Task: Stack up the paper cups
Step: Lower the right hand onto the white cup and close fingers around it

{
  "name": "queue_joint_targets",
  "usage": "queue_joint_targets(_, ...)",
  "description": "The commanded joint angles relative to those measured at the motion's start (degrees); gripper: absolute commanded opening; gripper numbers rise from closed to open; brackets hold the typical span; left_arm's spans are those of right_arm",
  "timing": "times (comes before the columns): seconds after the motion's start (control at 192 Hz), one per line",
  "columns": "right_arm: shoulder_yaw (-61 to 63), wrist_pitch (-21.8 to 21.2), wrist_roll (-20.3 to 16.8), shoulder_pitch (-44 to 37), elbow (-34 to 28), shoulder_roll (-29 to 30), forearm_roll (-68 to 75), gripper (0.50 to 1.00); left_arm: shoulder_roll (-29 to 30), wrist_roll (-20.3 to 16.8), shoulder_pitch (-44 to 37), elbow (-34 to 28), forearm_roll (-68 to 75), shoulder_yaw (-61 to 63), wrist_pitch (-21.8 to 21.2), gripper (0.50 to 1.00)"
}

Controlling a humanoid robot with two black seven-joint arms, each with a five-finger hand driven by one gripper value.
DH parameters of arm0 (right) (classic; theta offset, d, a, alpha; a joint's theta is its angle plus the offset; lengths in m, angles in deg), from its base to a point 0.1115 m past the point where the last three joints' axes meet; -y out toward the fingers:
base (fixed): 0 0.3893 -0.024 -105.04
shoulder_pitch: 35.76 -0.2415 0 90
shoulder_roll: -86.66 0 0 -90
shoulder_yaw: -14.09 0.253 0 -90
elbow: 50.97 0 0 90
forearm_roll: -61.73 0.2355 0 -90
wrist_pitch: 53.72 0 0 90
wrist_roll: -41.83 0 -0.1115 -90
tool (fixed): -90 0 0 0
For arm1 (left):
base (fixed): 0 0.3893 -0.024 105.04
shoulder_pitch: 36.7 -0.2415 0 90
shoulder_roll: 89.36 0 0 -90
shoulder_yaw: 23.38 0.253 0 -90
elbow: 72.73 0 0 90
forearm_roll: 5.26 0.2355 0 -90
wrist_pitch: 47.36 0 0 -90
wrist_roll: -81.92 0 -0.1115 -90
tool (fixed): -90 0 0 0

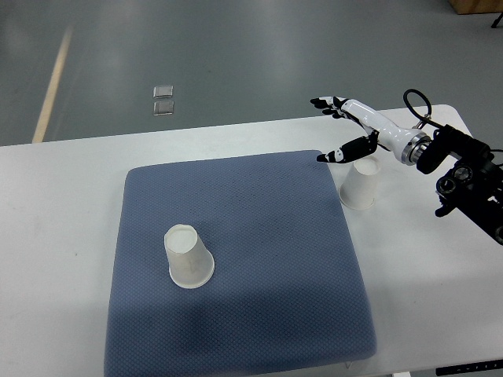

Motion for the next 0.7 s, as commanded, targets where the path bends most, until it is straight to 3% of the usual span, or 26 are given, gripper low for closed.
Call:
queue_joint_targets(0.0, -1.2, -1.9, 0.3, -0.9, 0.0, -2.3, -3.3, 0.919, 0.0, 0.0, 0.0, 0.0, 0.0, 0.0, 0.0, 1.000)
queue_joint_targets(0.381, -2.4, -10.0, 0.3, -1.0, -0.6, -3.7, -17.5, 0.917, 0.0, 0.0, 0.0, 0.0, 0.0, 0.0, 0.0, 1.000)
queue_joint_targets(0.694, -2.4, -9.6, 0.3, -1.0, 0.3, -3.7, -25.5, 0.913, 0.0, 0.0, 0.0, 0.0, 0.0, 0.0, 0.0, 1.000)
